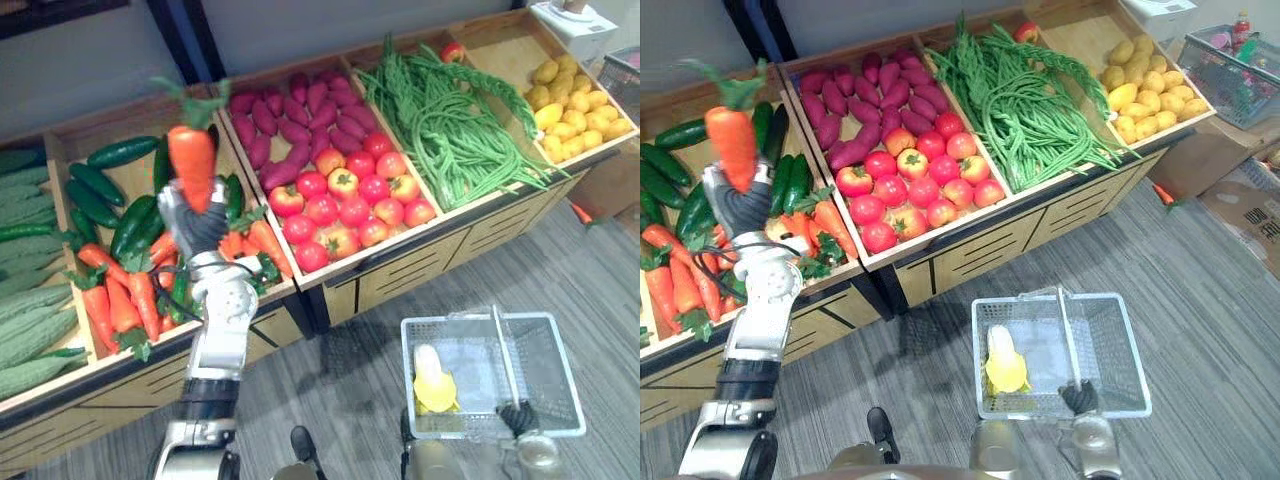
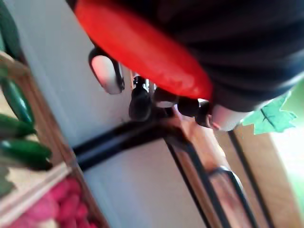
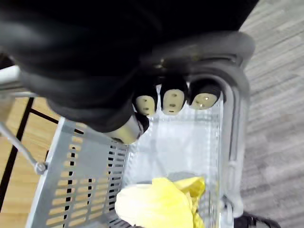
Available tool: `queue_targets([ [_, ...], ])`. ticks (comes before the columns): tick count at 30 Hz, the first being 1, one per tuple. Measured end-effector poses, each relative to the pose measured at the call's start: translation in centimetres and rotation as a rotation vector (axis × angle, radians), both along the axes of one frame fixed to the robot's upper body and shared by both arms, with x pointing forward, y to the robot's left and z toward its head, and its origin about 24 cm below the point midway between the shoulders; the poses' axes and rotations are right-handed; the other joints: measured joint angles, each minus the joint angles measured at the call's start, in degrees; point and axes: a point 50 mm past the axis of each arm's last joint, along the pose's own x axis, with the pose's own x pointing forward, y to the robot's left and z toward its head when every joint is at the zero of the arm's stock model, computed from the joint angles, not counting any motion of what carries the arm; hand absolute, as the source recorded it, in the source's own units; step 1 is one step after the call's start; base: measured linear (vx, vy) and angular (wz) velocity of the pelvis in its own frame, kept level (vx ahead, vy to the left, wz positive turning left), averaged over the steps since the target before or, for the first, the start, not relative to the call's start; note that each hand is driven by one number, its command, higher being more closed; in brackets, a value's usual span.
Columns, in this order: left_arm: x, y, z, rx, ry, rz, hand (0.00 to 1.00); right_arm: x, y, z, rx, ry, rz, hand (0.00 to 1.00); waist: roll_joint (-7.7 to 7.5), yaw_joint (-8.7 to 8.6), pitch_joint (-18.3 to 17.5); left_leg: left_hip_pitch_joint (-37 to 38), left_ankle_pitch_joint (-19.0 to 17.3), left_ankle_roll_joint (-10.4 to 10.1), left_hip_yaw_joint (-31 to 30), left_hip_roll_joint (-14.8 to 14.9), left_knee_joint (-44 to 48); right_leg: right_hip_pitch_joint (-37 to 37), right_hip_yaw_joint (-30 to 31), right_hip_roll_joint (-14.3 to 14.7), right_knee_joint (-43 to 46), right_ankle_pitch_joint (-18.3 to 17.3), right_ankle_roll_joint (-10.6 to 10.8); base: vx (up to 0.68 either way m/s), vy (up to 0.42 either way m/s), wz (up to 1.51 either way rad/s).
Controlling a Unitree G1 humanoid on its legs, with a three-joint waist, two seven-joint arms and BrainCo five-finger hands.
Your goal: Pick vegetable in the basket
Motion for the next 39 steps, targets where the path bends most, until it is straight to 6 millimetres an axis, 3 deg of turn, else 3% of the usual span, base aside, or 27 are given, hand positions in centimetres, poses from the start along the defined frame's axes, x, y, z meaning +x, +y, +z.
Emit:
queue_targets([
  [7,-0.8,-5.4,-1.4,0.249,0.072,-0.379,1.00,3.2,-4.3,6.1,-0.216,-0.099,0.268,1.00,0.73,-0.63,-1.0,3.5,-1.6,-0.5,9.0,-0.2,-0.4,-1.4,9.5,1.6,-1.9,2.6,1.0,-0.03,0.003,-0.72],
  [9,-1.3,-7.1,-2.0,0.339,0.103,-0.544,1.00,4.4,-5.6,8.3,-0.299,-0.094,0.389,1.00,1.04,-1.80,-1.2,5.3,-2.4,-0.7,12.1,-0.3,-0.4,-1.5,12.6,1.9,-1.9,2.8,1.4,-0.01,-0.011,-0.66],
  [13,-2.4,-9.9,-3.4,0.389,0.177,-0.787,1.00,5.2,-6.0,10.0,-0.365,-0.072,0.512,1.00,1.06,-1.98,-1.2,7.5,-3.7,-1.6,16.9,-0.5,-0.4,-1.6,17.1,2.9,-1.9,2.8,2.2,-0.02,-0.012,-0.63],
  [19,-4.6,-14.5,-5.0,0.500,0.264,-1.146,1.00,6.2,-3.1,11.5,-0.386,-0.085,0.750,1.00,1.17,-2.00,-3.3,9.9,-5.3,-3.3,25.0,0.5,0.1,-2.7,22.0,5.3,-1.6,3.3,2.1,0.03,-0.017,-0.55],
  [22,-5.7,-16.7,-5.0,0.596,0.268,-1.309,1.00,6.7,-1.1,12.3,-0.389,-0.109,0.894,1.00,1.39,-1.92,-4.1,9.6,-9.3,-4.4,27.6,3.8,7.0,-2.8,23.6,6.6,-0.6,3.5,1.8,0.10,-0.046,-0.40],
  [24,-6.4,-17.9,-4.9,0.653,0.264,-1.400,1.00,7.1,0.2,12.9,-0.396,-0.130,0.993,1.00,2.36,-2.00,-4.8,9.2,-12.2,-5.0,29.5,6.6,12.5,-2.8,24.8,7.7,-0.3,3.5,1.8,0.10,-0.036,-0.38],
  [27,-7.4,-18.9,-5.3,0.723,0.270,-1.494,1.00,7.5,1.5,13.3,-0.394,-0.133,1.077,1.00,3.34,-2.36,-5.4,9.4,-14.6,-5.6,31.0,8.8,16.6,-2.8,25.3,8.8,0.5,3.5,1.8,0.05,0.005,-0.26],
  [33,-9.6,-19.7,-7.6,0.823,0.365,-1.649,1.00,8.8,3.2,14.8,-0.443,-0.147,1.223,1.00,3.51,-3.39,-5.5,9.4,-19.1,-6.1,34.0,10.7,22.6,-3.1,28.2,9.3,0.8,3.5,1.8,-0.02,0.061,-0.23],
  [39,-9.8,-19.4,-10.2,0.905,0.490,-1.686,1.00,9.8,3.8,16.5,-0.487,-0.172,1.285,1.00,3.85,-4.00,-5.8,9.6,-21.1,-5.8,36.9,12.7,26.9,-4.3,30.5,10.4,1.5,3.4,1.8,-0.01,0.063,-0.23],
])
